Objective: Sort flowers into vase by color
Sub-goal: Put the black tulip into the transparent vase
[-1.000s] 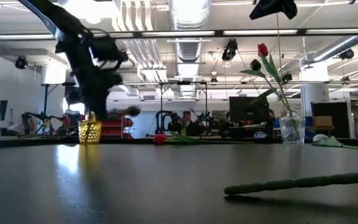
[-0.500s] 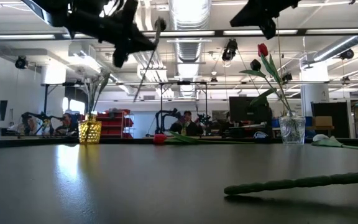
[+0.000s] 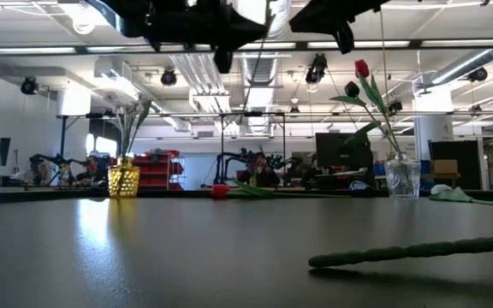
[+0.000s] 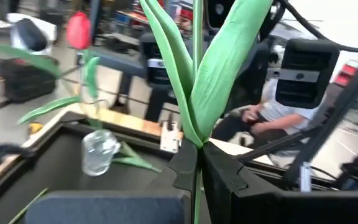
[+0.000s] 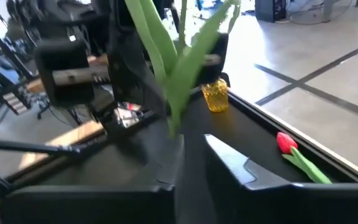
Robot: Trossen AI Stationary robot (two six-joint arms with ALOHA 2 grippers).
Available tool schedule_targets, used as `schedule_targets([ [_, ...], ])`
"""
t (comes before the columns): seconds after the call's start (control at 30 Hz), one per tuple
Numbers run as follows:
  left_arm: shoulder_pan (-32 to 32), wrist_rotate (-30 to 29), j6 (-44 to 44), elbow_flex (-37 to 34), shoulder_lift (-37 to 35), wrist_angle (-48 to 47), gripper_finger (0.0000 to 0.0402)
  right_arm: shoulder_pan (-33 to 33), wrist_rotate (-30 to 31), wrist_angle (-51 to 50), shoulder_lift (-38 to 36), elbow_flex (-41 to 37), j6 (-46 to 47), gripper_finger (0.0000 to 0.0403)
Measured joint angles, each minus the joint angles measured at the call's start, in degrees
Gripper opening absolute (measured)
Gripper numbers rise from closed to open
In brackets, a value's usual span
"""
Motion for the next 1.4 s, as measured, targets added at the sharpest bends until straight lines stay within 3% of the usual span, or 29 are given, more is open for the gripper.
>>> schedule_targets([
  [0.27,-0.69,6.54,1.55,7.47,6.31,0.24,0.0,0.0,1.72,-0.42,1.27,4.88,1.0,0.0139],
  [0.47,-1.04,8.07,1.94,9.71,7.55,0.66,0.0,0.0,1.76,-0.27,1.31,6.24,0.95,0.0154],
  [0.67,-1.08,8.48,1.57,9.72,7.53,0.76,0.0,0.0,1.74,-0.34,1.38,6.21,-0.06,0.0125],
  [0.9,-1.11,8.59,0.53,9.68,7.53,0.45,0.0005,0.06,1.14,-0.31,1.33,6.13,-3.03,0.0021],
  [1.17,-1.08,4.88,-0.03,9.61,7.49,-4.93,0.0069,-0.01,2.37,-2.16,-1.34,6.83,-6.76,0.0014],
  [1.4,-0.69,4.72,1.45,9.59,7.49,-5.76,0.013,0.0,12.59,-11.29,-8.53,6.83,-9.93,0.0013],
])
